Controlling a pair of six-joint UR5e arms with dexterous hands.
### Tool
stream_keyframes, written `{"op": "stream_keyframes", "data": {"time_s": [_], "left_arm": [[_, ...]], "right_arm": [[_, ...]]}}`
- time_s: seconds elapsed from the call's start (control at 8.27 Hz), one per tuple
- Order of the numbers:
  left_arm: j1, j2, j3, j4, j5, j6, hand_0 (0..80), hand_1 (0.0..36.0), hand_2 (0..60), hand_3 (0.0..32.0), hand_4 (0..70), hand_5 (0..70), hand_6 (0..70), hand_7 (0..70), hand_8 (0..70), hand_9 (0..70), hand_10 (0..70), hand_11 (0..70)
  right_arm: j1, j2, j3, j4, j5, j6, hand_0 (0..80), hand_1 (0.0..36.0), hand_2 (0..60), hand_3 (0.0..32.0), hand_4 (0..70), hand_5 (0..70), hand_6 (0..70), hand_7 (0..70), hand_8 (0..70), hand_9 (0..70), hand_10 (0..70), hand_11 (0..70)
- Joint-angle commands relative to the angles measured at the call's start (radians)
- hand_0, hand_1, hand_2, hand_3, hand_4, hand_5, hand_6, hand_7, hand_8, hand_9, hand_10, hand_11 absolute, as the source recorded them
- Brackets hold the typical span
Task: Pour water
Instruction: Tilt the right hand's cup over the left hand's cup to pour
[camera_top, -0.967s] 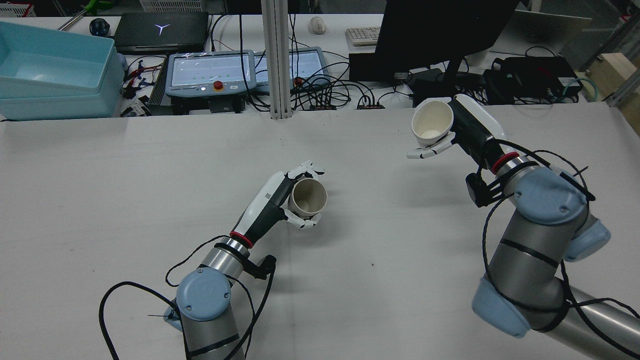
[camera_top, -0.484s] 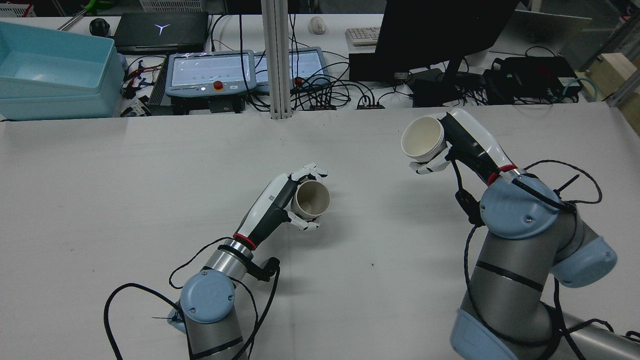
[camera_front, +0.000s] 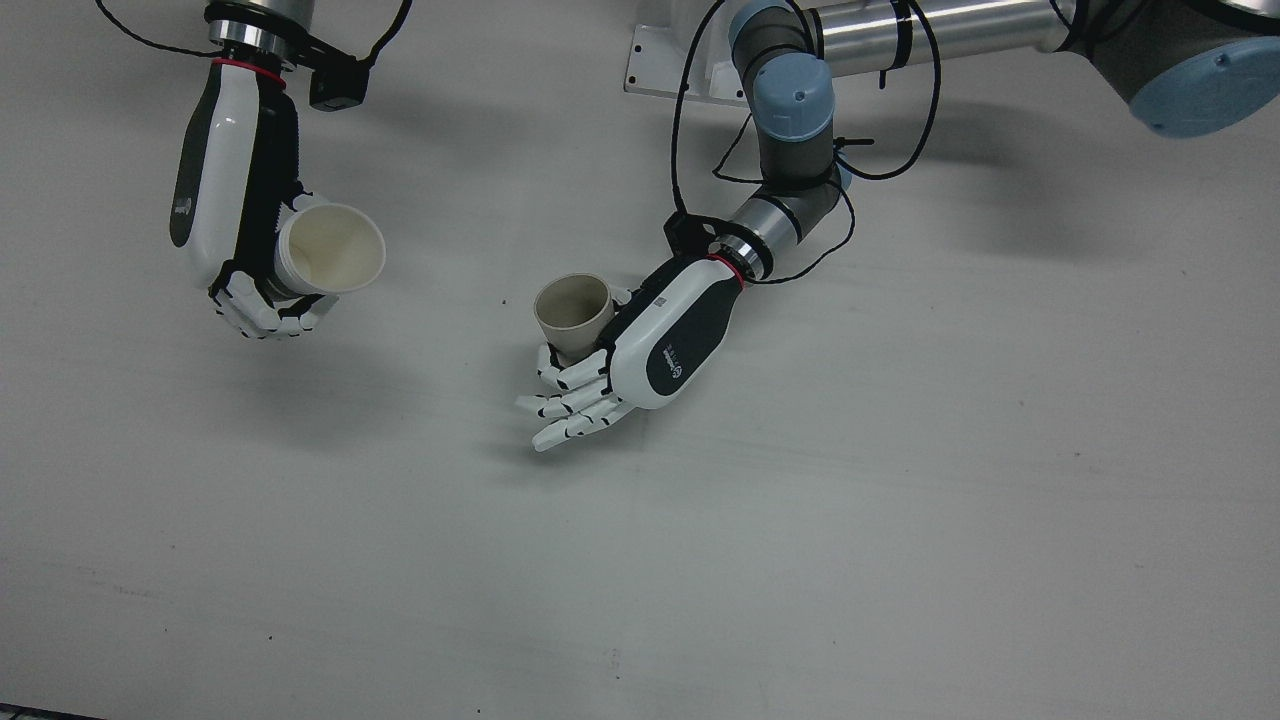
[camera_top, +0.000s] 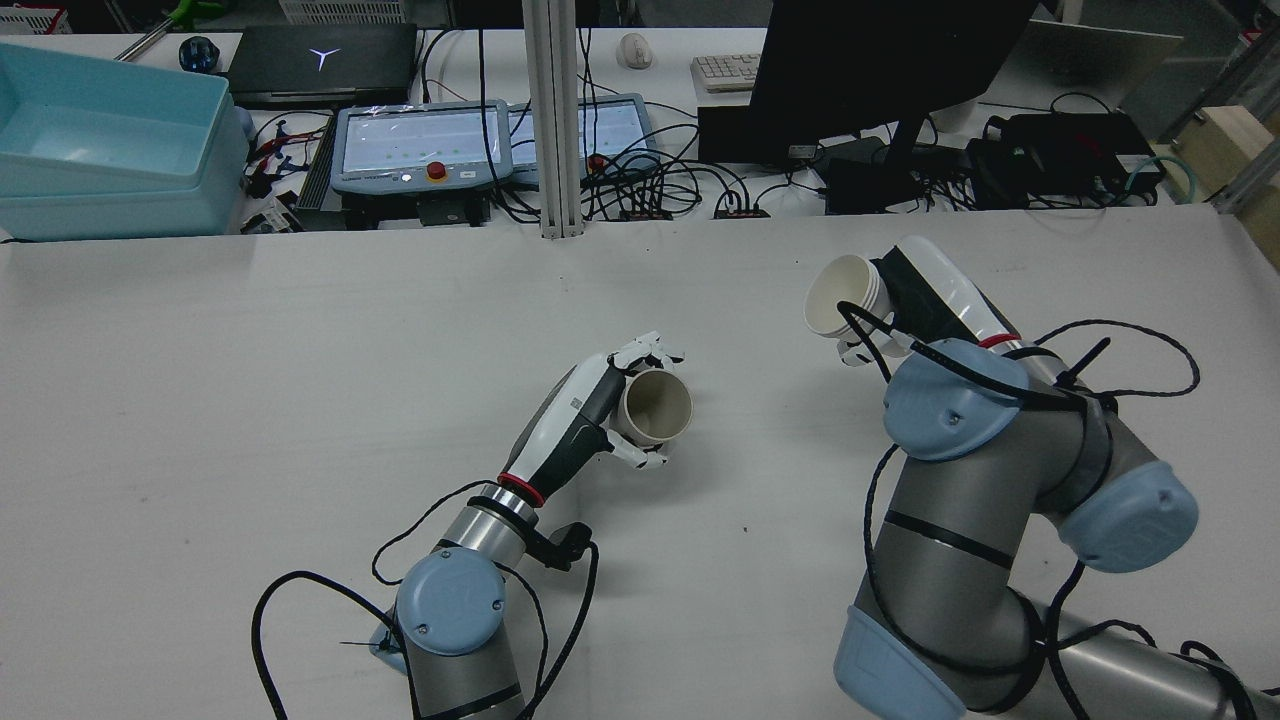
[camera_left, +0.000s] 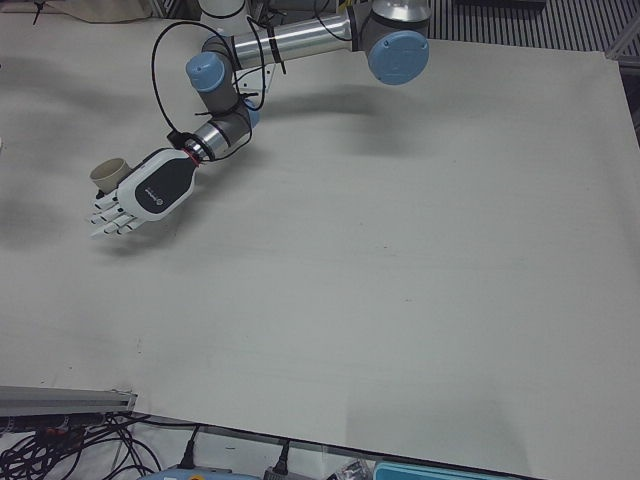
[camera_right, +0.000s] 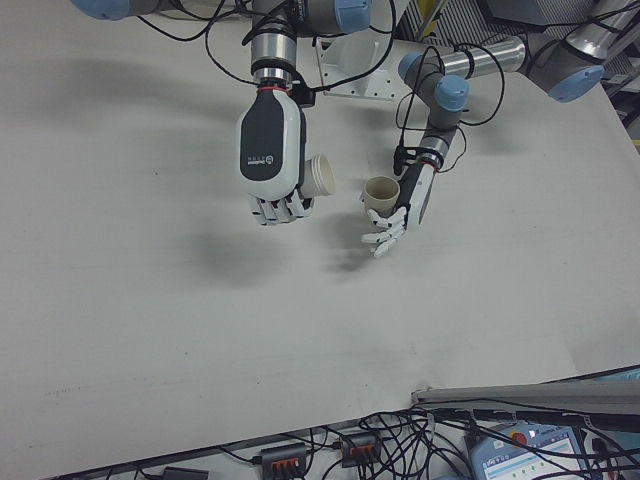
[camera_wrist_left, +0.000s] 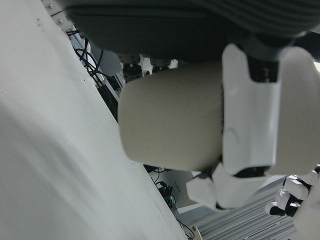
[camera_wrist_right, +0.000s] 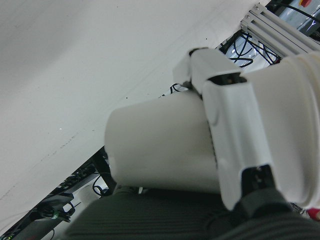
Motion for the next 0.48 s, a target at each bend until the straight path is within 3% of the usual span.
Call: {"op": "stream_keyframes", "data": {"time_s": [0.0,0.36], "left_arm": [[0.005,-0.020,0.015,-0.009,0.003,0.013,64.3,35.4,60.0,0.0,70.0,70.0,25.7,25.9,14.0,11.5,14.8,22.9],[0.005,-0.023,0.015,-0.016,0.003,0.026,63.9,35.9,60.0,0.0,70.0,70.0,26.1,26.2,14.2,11.9,14.9,23.1]], "right_arm": [[-0.047,0.168,-0.193,-0.066,0.000,0.011,80.0,36.0,46.8,0.0,70.0,70.0,53.2,56.5,41.1,44.6,23.3,35.9],[-0.113,0.299,-0.258,-0.201,0.002,0.077,80.0,36.0,53.3,0.0,70.0,70.0,54.5,57.8,42.0,45.7,24.1,37.0]]}}
